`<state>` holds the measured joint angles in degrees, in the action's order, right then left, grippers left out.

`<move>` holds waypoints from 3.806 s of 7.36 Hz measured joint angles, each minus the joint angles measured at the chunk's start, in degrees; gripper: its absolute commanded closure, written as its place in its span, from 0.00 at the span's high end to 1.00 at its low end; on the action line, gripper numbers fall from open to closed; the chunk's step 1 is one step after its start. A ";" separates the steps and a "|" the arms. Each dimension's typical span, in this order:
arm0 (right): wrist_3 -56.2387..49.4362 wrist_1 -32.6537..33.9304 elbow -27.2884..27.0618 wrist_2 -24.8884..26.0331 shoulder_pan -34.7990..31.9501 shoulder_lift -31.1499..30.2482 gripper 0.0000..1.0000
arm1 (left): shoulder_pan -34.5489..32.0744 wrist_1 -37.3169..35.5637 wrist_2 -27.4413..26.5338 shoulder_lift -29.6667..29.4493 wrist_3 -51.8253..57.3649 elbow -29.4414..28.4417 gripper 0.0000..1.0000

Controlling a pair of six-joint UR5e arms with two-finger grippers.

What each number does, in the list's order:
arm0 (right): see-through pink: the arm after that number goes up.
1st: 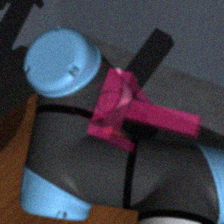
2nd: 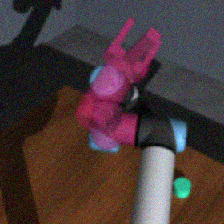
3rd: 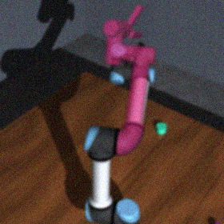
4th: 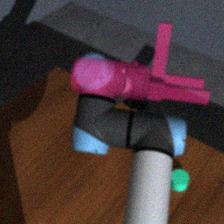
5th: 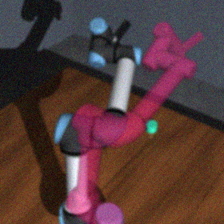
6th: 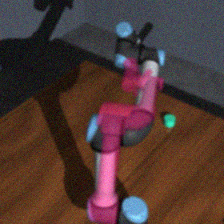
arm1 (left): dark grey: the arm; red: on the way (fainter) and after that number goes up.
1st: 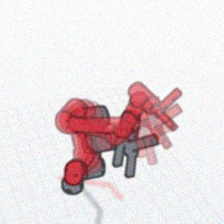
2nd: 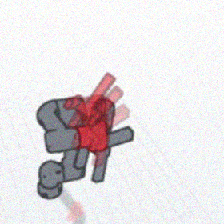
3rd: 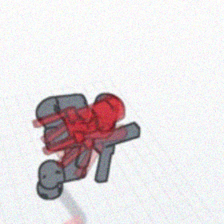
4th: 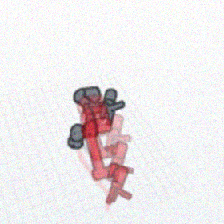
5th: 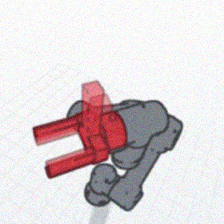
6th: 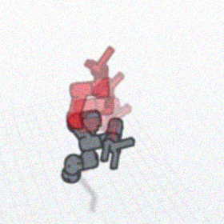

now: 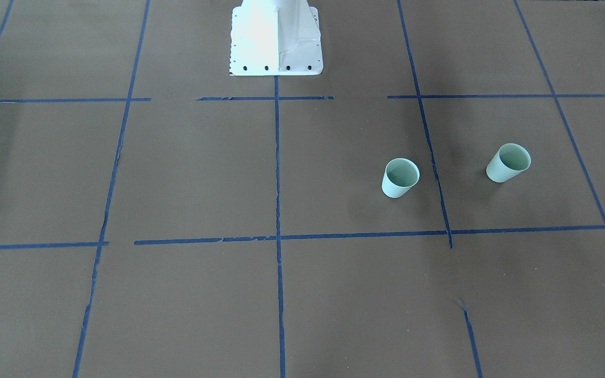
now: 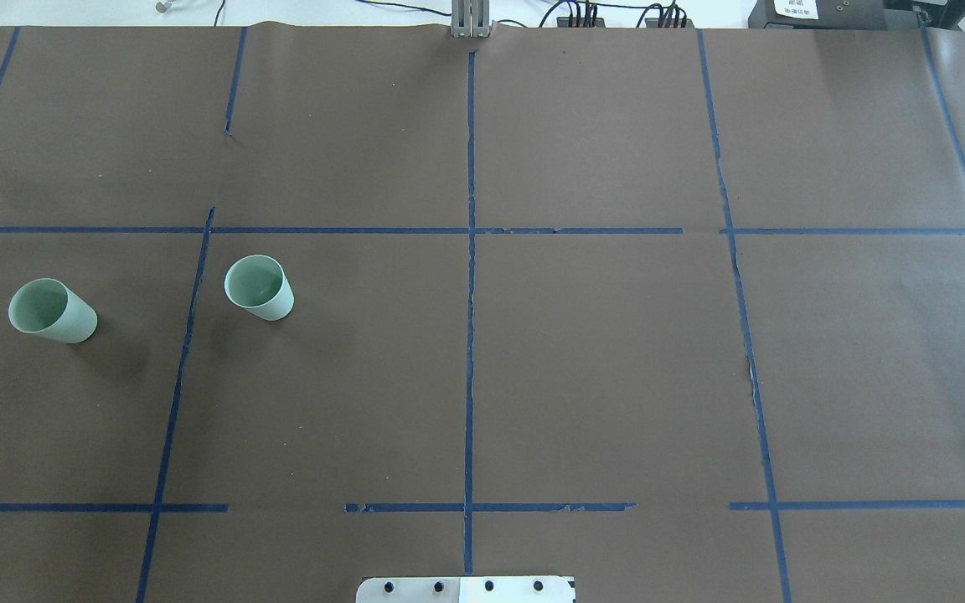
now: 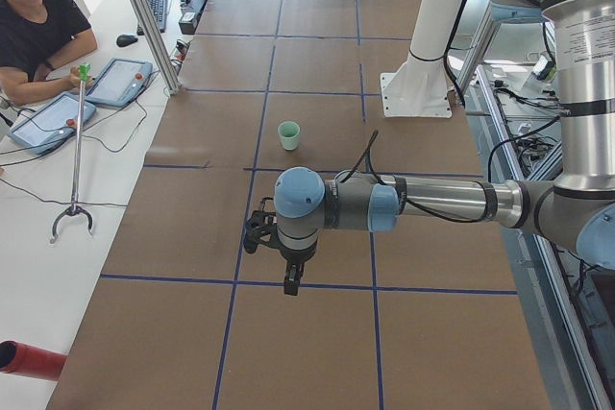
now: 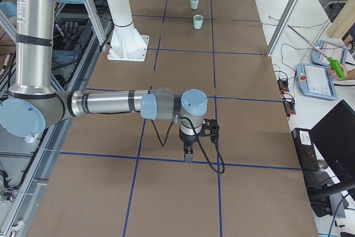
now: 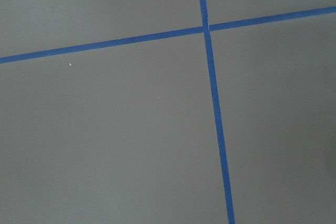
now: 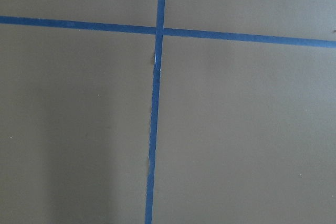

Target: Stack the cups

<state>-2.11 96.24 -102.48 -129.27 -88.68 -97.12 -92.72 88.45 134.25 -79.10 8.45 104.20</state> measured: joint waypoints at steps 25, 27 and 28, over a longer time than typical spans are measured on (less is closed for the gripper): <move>0.00 0.00 0.04 0.01 0.00 0.00 1.00 | 30.88 27.39 -3.09 -6.13 -52.50 -4.91 1.00; 0.00 0.00 0.05 -0.01 0.00 0.00 1.00 | 31.84 27.45 -3.11 -6.40 -52.57 -5.74 1.00; 0.00 0.00 0.05 -0.01 0.00 0.00 1.00 | 32.16 27.47 -3.12 -6.43 -52.57 -5.90 0.94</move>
<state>-2.11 96.24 -102.43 -129.29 -88.68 -97.12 -60.57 115.92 131.13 -85.53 -44.12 98.31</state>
